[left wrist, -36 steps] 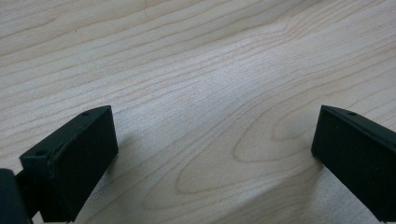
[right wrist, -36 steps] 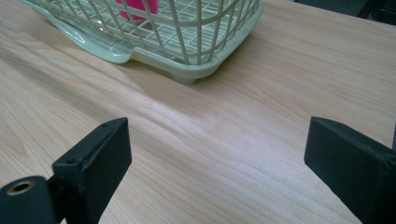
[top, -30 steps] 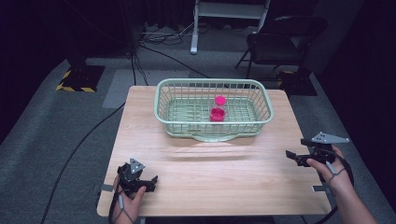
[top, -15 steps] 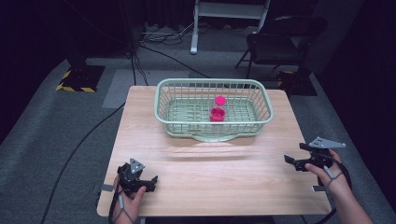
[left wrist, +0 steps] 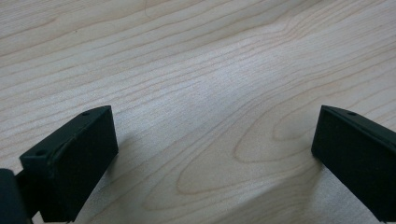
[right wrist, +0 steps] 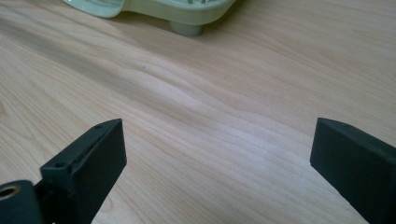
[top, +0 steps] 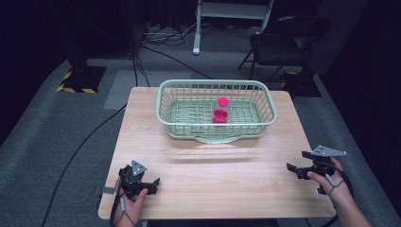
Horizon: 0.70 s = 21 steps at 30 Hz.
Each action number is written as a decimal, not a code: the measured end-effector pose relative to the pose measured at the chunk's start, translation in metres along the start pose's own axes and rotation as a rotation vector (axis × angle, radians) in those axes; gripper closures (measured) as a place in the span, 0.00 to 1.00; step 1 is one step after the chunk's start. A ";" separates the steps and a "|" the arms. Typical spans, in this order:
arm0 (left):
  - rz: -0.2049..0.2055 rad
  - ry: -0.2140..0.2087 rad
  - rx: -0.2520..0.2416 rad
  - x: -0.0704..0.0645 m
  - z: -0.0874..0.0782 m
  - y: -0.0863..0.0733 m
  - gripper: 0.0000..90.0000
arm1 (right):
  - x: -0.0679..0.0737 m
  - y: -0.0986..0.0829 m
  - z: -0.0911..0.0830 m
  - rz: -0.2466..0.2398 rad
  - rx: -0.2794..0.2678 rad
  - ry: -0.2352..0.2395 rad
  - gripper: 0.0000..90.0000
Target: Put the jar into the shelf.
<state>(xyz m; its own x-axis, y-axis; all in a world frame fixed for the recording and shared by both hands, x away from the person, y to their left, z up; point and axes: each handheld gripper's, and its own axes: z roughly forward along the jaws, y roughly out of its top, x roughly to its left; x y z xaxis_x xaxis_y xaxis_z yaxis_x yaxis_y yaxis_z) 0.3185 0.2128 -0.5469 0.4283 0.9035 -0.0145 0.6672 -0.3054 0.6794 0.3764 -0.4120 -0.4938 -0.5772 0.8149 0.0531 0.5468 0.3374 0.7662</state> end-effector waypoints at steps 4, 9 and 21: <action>-0.001 0.000 -0.002 0.000 0.000 0.000 0.00 | 0.001 -0.005 0.002 0.001 0.004 0.001 0.04; -0.003 0.000 -0.003 0.000 0.000 0.000 0.00 | 0.003 -0.011 0.004 0.004 0.015 0.001 0.04; -0.003 0.000 -0.003 0.000 0.001 0.000 0.00 | 0.008 -0.026 0.013 -0.003 0.055 0.008 0.04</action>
<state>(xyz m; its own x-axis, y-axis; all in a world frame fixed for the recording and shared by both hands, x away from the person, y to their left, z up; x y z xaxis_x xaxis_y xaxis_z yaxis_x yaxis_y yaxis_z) 0.3191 0.2127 -0.5471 0.4267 0.9042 -0.0164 0.6662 -0.3020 0.6819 0.3655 -0.4078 -0.5215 -0.5834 0.8102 0.0562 0.5776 0.3652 0.7300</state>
